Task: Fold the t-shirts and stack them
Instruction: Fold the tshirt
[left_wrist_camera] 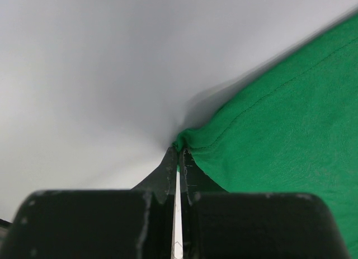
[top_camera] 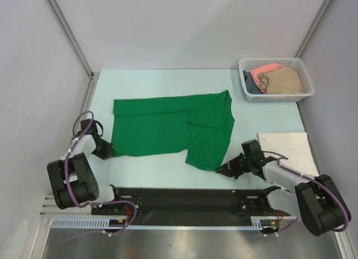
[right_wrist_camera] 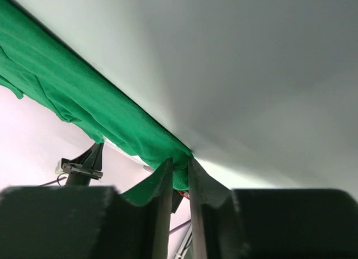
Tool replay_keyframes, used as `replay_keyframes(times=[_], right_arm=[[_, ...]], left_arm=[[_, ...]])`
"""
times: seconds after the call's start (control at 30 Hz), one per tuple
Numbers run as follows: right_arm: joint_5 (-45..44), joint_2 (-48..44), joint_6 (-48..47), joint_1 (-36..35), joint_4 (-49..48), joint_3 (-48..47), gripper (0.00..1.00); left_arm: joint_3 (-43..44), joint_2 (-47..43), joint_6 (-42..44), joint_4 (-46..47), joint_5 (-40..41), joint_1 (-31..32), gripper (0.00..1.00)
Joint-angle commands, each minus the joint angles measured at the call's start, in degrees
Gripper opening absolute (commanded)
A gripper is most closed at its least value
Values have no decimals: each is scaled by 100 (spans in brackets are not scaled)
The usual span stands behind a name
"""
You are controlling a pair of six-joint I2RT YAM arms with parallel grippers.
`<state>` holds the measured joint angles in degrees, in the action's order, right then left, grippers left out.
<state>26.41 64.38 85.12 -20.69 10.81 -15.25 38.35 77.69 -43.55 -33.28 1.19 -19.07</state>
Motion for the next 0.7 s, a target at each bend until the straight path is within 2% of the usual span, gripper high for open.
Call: replay_keyframes(times=[0.0,0.1,0.13,0.17,0.27,0.47,0.57,0.67], right_arm=[[-5,57,330,-49,54,127,21],[126,198,295,-85,-78,118,22],[136,198,260,-76,-79,110,35],[127,163,233,-84,52,83,42],[5,-39,232,-85,500,-13,52],[-215,-277,408,-172,1037,-40,53],[-251,-268,689,-269,599,152,52],[-277,118,708,-313,308,153,51]], left_arm=[[6,-131,-66,76,-58,-62,0],[6,-123,-57,93,-49,-53,0],[6,-114,-57,93,-49,-62,0],[23,-105,-48,93,-66,-62,0],[50,-87,-40,76,-49,-62,0],[76,-44,-57,102,-49,-70,0],[76,27,-57,146,-58,-53,0],[76,36,-66,146,-75,-53,0]])
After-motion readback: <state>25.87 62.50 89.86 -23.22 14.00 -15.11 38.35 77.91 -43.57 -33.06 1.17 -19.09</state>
